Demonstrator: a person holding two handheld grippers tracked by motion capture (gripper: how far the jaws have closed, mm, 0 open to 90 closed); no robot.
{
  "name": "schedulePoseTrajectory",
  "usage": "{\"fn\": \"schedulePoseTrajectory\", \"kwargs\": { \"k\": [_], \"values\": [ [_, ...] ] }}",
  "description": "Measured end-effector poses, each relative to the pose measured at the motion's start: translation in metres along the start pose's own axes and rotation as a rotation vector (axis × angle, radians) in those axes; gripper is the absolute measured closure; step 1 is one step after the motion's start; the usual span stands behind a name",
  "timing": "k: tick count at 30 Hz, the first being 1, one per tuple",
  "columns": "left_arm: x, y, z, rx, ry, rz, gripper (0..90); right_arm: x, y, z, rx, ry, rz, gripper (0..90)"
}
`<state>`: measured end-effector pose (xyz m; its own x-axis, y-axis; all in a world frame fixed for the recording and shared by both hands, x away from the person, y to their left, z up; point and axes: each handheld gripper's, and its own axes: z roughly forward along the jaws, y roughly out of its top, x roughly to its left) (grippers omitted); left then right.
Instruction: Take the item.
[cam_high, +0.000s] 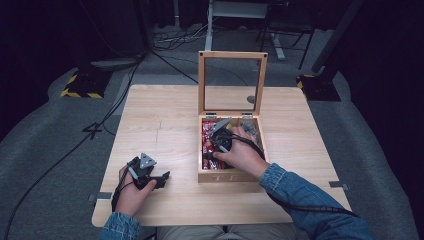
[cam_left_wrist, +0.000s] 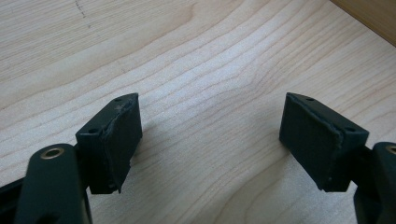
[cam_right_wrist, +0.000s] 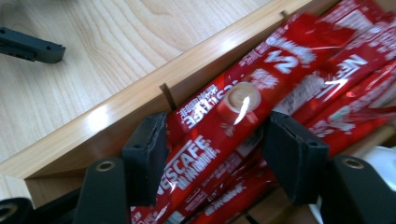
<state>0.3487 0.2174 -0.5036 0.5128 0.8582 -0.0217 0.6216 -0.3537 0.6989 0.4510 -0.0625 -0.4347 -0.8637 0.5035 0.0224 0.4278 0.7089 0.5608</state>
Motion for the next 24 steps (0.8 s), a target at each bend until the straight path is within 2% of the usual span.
{"fn": "schedulePoseTrajectory", "kwargs": {
  "k": [6, 8, 10, 12, 18, 24],
  "values": [
    [0.000, 0.000, 0.000, 0.000, -0.001, 0.000, 21.3, -0.001, 0.000, -0.007, 0.000, -0.004, 0.037, 64.3],
    [0.000, 0.000, 0.000, 0.000, 0.000, 0.001, 21.2, -0.002, 0.000, -0.009, -0.012, -0.005, 0.054, 68.6],
    [0.000, 0.000, 0.000, 0.000, 0.000, 0.001, 21.2, -0.002, -0.001, -0.010, -0.023, 0.016, 0.090, 72.5],
    [0.000, 0.000, 0.000, 0.001, 0.000, 0.001, 21.2, -0.001, 0.000, -0.011, -0.047, 0.034, 0.101, 75.7],
    [0.000, 0.000, 0.000, 0.000, 0.000, 0.001, 21.2, 0.005, 0.007, -0.023, -0.129, 0.058, 0.103, 79.8],
    [0.000, 0.000, 0.000, 0.000, 0.000, 0.002, 21.2, 0.003, 0.010, -0.036, -0.200, 0.066, 0.108, 79.8]
  ]
}}
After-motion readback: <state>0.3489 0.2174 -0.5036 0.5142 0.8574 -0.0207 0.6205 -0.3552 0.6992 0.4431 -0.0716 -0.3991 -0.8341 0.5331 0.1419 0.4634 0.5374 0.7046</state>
